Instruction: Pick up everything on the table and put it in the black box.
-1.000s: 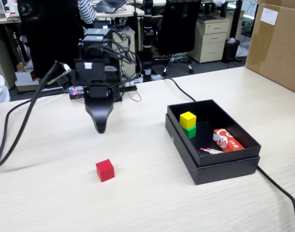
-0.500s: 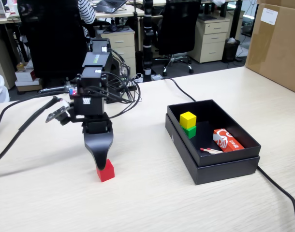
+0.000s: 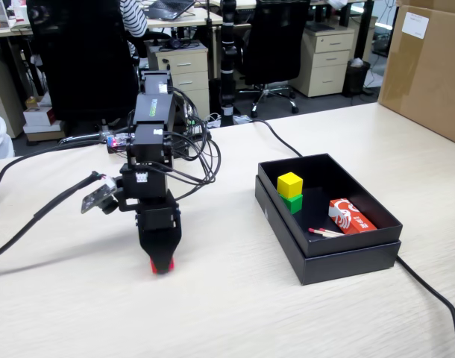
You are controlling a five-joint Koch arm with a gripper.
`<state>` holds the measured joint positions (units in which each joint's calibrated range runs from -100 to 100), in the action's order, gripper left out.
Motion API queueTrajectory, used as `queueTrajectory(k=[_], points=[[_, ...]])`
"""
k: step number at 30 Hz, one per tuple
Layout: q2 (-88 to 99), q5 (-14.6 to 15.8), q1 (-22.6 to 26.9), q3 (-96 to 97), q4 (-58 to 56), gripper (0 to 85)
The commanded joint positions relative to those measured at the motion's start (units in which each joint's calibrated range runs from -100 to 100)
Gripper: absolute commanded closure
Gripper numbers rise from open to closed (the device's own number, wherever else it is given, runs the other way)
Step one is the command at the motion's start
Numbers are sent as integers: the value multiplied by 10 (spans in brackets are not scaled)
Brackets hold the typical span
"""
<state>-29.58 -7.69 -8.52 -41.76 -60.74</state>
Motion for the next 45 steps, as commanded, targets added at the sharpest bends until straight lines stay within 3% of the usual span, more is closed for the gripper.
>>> queueTrajectory(k=[1,10,11,17,28,45], points=[[24,5,3,-41,-12,846],[382,29,56,79,-26,847],[468,42,85,105,-28,847],[553,71,157,123,-37,847],[415,122,276,53,-38,846],[139,142,275,13,-41,843]])
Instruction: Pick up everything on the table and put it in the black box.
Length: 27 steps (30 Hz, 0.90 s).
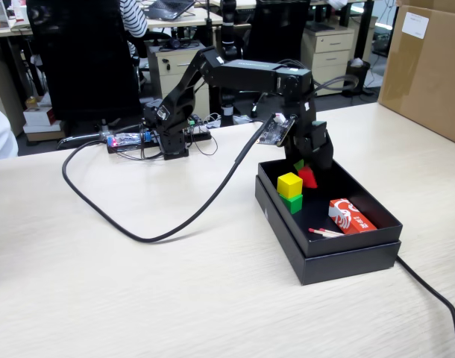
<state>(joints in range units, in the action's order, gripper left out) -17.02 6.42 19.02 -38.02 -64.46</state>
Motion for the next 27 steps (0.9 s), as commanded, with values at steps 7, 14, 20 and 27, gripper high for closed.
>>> queueTrajectory(k=[7,14,20,27], points=[[-21,4,-3,-7,-14,713],[-10,5,-1,17,-14,424],[152,6,-5,20,-14,424],[393,0,-39,61,-14,426]])
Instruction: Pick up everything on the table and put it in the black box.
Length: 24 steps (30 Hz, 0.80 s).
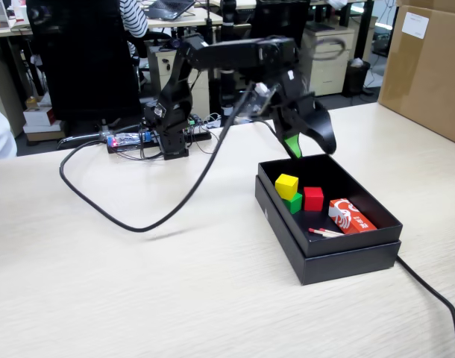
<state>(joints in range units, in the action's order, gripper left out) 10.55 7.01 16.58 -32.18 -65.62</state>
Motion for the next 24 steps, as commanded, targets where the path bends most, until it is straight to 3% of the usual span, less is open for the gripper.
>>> queueTrajectory(k=[1,7,12,17,24], points=[[149,-9,-21,19,-1,426],[315,-33,-67,134,28,426],[425,-80,-130,250,99,426],[538,-104,-167,374,143,426],[690,-92,-174,531,144,384]])
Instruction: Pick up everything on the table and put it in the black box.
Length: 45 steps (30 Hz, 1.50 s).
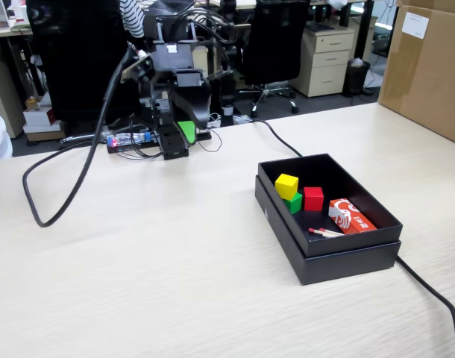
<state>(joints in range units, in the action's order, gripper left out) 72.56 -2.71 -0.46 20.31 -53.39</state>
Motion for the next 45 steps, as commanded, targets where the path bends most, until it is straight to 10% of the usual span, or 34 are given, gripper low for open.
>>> queueTrajectory(k=[1,45], points=[[90,7,-4,31,23,370],[274,-11,-6,772,548,350]])
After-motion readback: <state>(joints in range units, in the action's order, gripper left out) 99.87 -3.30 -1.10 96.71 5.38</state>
